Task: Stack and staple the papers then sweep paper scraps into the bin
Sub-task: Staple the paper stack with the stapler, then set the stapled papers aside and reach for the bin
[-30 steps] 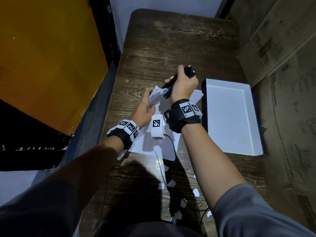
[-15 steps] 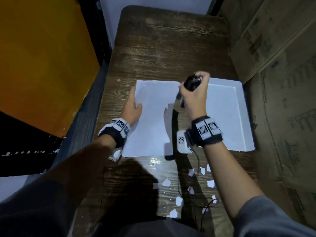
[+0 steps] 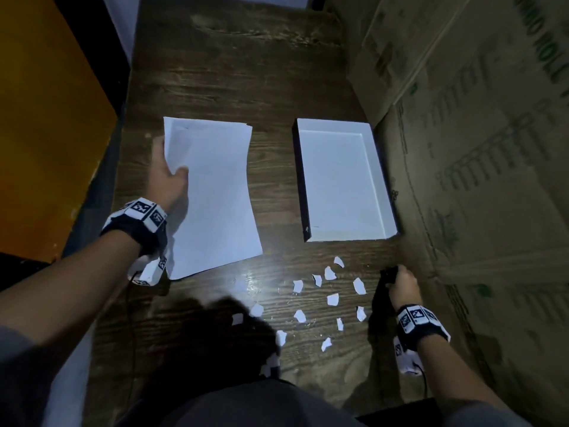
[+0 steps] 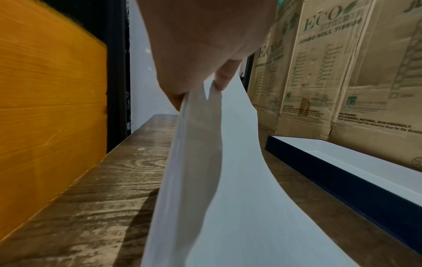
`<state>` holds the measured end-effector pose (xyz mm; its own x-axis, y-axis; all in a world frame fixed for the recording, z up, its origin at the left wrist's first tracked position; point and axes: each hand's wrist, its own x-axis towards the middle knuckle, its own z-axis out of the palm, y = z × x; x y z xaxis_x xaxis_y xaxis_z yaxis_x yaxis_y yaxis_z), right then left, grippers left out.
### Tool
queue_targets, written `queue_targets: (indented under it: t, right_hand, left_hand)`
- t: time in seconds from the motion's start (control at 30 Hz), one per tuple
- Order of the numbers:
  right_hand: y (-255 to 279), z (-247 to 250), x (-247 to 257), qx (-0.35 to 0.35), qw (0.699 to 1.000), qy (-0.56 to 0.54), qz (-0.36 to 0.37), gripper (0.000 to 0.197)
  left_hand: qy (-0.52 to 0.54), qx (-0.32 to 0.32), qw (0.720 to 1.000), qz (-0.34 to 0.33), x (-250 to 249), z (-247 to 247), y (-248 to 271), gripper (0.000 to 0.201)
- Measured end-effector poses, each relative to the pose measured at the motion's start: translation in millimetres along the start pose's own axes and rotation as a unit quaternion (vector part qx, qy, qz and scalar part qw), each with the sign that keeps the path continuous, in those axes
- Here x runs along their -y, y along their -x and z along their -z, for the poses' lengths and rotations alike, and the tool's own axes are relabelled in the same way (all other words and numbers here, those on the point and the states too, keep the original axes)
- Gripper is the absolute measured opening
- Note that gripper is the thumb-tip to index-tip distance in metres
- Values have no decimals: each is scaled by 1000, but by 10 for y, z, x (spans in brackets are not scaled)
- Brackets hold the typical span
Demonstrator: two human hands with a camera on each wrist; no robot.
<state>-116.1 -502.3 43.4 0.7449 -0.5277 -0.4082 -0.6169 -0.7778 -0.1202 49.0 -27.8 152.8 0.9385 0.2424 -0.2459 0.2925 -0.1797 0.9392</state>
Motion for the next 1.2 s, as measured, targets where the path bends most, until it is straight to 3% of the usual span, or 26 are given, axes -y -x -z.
queue_targets:
  t: [0.23, 0.33, 0.37, 0.43, 0.47, 0.53, 0.7, 0.83, 0.93, 0.97, 1.07, 1.2]
  right_hand:
    - [-66, -196, -101, -11, 999, 52, 8, 37]
    - [18, -121, 23, -23, 998, 62, -13, 52]
    - [40, -64, 124, -43, 997, 62, 2, 58]
    - [74, 103, 444, -95, 991, -9, 98, 58]
    - [96, 205, 653, -102, 979, -84, 154, 55]
    - [156, 408, 1115, -44, 940, -244, 234, 55]
    - [157, 699, 2066, 119, 848, -419, 302, 92]
    - [-32, 809, 2049, 150, 828, -474, 257, 43]
    - [-165, 819, 1756, 141, 770, -597, 177, 42]
    - [-231, 821, 1647, 126, 765, -613, 156, 45]
    - [-456, 869, 1359, 94, 791, -589, 134, 43]
    - [-923, 837, 1219, 86, 834, -540, 79, 39]
  left_hand:
    - [-41, -3, 998, -50, -154, -39, 109, 48]
    - [-59, -18, 994, -88, -262, -55, 166, 49]
    - [-64, -16, 992, -105, -325, -60, 195, 50]
    - [-65, -3, 989, -130, -470, -80, 238, 50]
    - [-53, 8, 990, -133, -546, -101, 255, 50]
    - [-14, 20, 990, -141, -706, -166, 305, 47]
    - [63, 45, 986, -149, -1032, -462, 448, 47]
    - [115, 52, 983, -132, -1159, -826, 447, 43]
    - [148, 71, 984, -74, -1072, -1154, 328, 39]
    - [152, 87, 984, -39, -974, -1292, 278, 41]
    - [10, 184, 981, 54, -558, -1761, 254, 60]
    - [-172, 299, 931, 117, -78, -2483, 226, 76]
